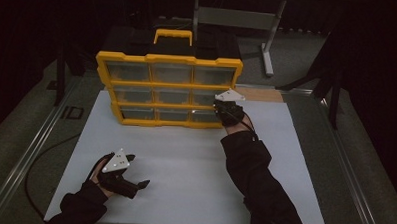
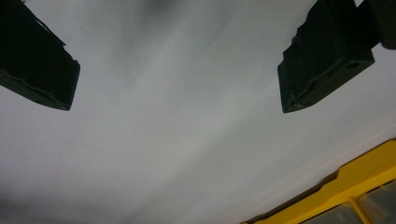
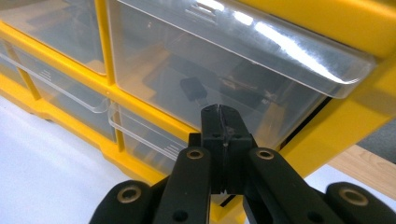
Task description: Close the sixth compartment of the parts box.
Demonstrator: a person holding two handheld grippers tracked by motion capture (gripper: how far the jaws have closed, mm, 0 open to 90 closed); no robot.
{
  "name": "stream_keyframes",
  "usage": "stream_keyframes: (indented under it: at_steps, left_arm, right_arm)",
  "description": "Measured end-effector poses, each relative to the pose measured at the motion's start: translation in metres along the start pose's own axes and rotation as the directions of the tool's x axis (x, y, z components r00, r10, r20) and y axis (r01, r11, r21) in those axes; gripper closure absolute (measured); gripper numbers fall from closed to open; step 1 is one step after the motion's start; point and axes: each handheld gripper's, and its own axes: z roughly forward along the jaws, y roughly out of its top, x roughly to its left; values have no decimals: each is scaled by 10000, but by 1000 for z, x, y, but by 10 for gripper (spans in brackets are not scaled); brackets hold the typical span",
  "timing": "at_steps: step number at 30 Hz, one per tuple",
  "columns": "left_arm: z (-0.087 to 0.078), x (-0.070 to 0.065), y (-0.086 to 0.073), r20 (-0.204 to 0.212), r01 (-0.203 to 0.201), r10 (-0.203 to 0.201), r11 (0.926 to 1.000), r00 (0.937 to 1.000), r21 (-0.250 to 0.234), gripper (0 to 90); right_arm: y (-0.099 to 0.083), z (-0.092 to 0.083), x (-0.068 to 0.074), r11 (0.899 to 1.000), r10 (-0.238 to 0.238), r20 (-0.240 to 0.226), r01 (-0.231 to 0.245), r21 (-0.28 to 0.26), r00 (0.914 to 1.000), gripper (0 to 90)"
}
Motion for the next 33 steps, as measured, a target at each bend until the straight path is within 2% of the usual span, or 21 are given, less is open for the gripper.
stream_keyframes:
  at_steps: [6,8,10,18,23,28,33]
  left_arm:
    - [0,0,0,5,-1,1,10000,10000,5,3]
    - [0,0,0,11,-1,1,10000,10000,5,3]
    - [0,0,0,14,-1,1,10000,10000,-1,3]
    - [0,0,0,46,7,-7,10000,10000,17,3]
    - [0,0,0,41,2,-2,10000,10000,6,3]
    - [0,0,0,43,-7,7,10000,10000,9,3]
    - [0,0,0,49,2,-2,10000,10000,5,3]
  right_arm:
    - [0,-6,3,9999,12,-53,-13,-139,10000,900]
    - [0,-8,4,9997,179,-222,-184,-182,9996,899]
    - [-1,-10,5,9997,145,-327,-151,-174,9994,855]
    - [-3,-15,9,9996,193,-614,-205,-195,9979,778]
    - [-3,-18,11,9993,250,-684,-268,-255,9973,688]
    - [-4,-20,13,9990,374,-824,-394,-233,9959,518]
    - [-5,-21,16,9996,294,-781,-296,-12,9965,360]
